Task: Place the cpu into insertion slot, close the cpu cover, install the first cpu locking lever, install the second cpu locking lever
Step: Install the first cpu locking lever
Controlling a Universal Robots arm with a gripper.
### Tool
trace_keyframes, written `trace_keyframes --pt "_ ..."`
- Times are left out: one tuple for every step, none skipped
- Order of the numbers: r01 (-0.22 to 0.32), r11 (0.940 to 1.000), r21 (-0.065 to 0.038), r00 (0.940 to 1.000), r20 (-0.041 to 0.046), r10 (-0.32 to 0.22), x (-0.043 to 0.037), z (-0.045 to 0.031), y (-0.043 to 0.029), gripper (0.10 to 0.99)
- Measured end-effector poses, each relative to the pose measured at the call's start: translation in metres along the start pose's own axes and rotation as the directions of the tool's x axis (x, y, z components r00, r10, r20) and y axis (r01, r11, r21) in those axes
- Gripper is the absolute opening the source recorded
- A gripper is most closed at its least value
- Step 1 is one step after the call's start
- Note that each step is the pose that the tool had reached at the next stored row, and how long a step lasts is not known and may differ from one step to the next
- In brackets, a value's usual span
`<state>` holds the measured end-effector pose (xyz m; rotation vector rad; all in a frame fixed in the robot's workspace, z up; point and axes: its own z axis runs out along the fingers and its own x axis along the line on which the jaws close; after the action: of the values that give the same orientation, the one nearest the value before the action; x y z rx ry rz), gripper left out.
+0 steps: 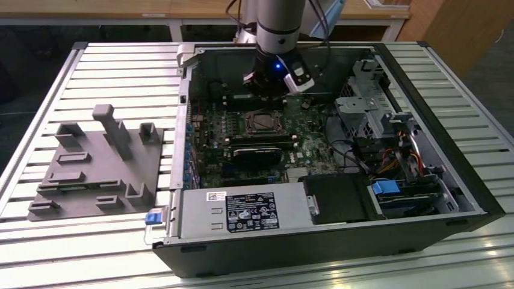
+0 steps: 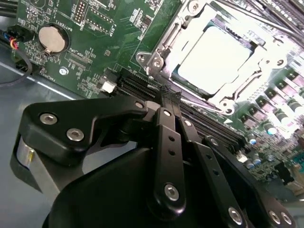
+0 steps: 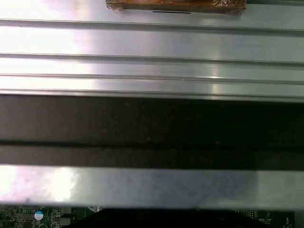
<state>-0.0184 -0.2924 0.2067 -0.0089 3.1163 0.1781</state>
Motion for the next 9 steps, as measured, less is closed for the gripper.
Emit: trace_keyframes --pt "0.000 1.0000 0.000 1.0000 0.0000 0.000 -0.0002 0.0016 -0.0002 0.106" --pt "0.000 1.0000 0.000 1.0000 0.0001 0.000 -0.0005 0.0031 -0.0004 0.106" --pt "0.000 1.0000 0.000 1.0000 0.0001 0.000 -0.0007 0.0042 -0.0005 0.106" --pt "0.000 1.0000 0.000 1.0000 0.0001 0.000 -0.0008 0.0050 -0.0006 0.106" --pt "0.000 1.0000 0.000 1.0000 0.0000 0.000 -0.0009 0.0052 -0.0006 0.106" --pt "0.000 1.0000 0.000 1.0000 0.0000 0.000 -0.0009 0.0052 -0.0006 0.106" --pt "0.000 1.0000 0.000 1.0000 -0.0001 0.000 -0.0009 0.0052 -0.0006 0.106" --pt "0.000 1.0000 0.000 1.0000 0.0000 0.000 -0.0010 0.0051 -0.0006 0.106" --pt "0.000 1.0000 0.001 1.0000 0.0002 0.000 -0.0010 0.0047 -0.0005 0.106"
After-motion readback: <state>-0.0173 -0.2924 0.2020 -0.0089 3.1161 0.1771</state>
